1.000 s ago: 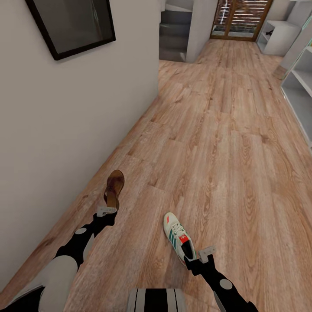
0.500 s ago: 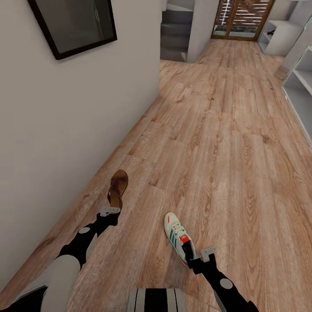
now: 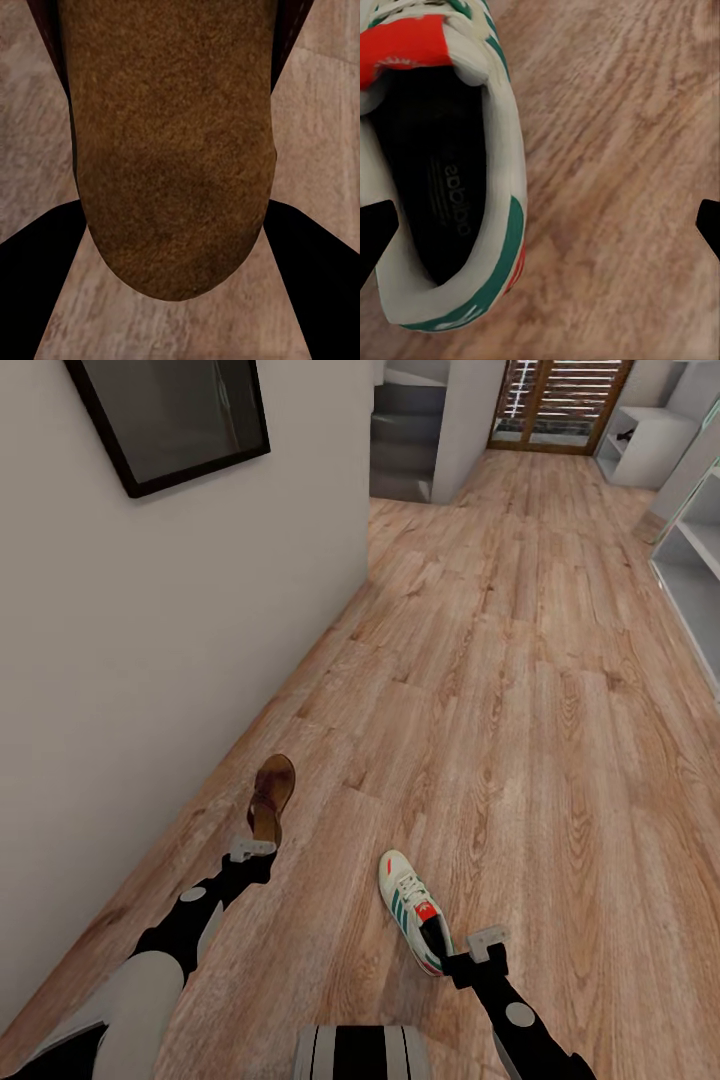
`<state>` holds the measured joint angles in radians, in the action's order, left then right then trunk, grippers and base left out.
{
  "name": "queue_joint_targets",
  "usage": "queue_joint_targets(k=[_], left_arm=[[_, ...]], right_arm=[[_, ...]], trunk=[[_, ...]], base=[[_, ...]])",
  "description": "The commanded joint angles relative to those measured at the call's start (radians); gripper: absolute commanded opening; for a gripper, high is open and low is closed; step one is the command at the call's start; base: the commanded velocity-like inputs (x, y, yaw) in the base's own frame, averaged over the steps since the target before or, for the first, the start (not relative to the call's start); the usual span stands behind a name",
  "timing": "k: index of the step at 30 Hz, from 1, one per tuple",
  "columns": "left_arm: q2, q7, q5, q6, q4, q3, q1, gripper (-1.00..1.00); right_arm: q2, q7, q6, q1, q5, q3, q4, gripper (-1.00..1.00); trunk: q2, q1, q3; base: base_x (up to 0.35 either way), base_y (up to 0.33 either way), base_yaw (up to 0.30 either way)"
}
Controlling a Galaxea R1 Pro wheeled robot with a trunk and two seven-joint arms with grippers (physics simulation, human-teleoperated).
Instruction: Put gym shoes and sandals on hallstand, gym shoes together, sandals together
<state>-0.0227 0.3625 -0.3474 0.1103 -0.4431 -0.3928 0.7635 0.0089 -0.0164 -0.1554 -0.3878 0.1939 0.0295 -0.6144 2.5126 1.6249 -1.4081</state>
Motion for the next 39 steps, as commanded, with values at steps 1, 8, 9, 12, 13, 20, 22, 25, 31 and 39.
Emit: queue_joint_targets(k=[1,8,9,12,13,20,22,25,31,39], left_arm=[[-0.001,0.006,-0.010,0.005,0.000,-0.008,0.001,-1.00],[0.000,0.006,-0.010,0.004,0.000,-0.008,0.000,-1.00],[0.000,0.006,-0.010,0.004,0.000,-0.008,0.000,-1.00],[0.000,0.006,-0.010,0.005,0.000,-0.008,-0.001,-1.00],[0.000,0.006,-0.010,0.006,0.000,-0.008,-0.001,-1.00],[-0.001,0.006,-0.010,0.006,0.000,-0.008,-0.001,-1.00],[-0.002,0.006,-0.010,0.006,0.000,-0.008,-0.001,-1.00],[-0.002,0.006,-0.010,0.006,0.000,-0.009,-0.001,-1.00],[-0.002,0.006,-0.010,0.008,0.000,-0.009,-0.001,-1.00],[-0.002,0.011,-0.010,0.014,0.000,-0.008,-0.001,-1.00]], right_arm=[[0.000,-0.001,-0.003,0.000,0.008,-0.002,0.000,1.00],[0.000,0.000,-0.003,0.000,0.009,-0.003,0.001,1.00],[0.000,0.001,-0.003,0.000,0.009,-0.003,0.001,1.00],[0.000,0.001,-0.003,0.000,0.009,-0.003,0.001,1.00],[0.000,0.001,-0.003,0.000,0.009,-0.003,0.001,1.00],[0.000,0.001,-0.003,0.000,0.009,-0.004,0.001,1.00],[0.000,0.002,-0.003,0.000,0.009,-0.005,0.001,1.00],[0.000,0.003,-0.003,0.000,0.009,-0.005,0.000,1.00],[0.000,0.003,-0.003,0.000,0.009,-0.005,-0.001,1.00],[0.000,0.004,-0.003,0.000,0.009,-0.005,-0.002,1.00]], trunk=[[0.000,0.000,-0.001],[0.000,0.000,-0.001],[0.000,0.000,-0.001],[0.000,0.000,-0.001],[0.000,0.000,-0.001],[0.000,0.000,-0.003],[0.000,0.000,-0.004],[0.000,0.000,-0.006],[0.000,0.000,-0.010],[0.000,0.000,-0.019]], base=[[0.000,0.023,0.000],[0.000,0.136,0.000],[0.000,0.070,0.000],[0.000,0.046,0.000],[0.000,0.023,0.000],[0.000,0.009,0.067],[0.000,0.001,0.157],[0.000,0.001,0.088],[0.000,0.000,0.010],[0.000,0.000,0.000]])
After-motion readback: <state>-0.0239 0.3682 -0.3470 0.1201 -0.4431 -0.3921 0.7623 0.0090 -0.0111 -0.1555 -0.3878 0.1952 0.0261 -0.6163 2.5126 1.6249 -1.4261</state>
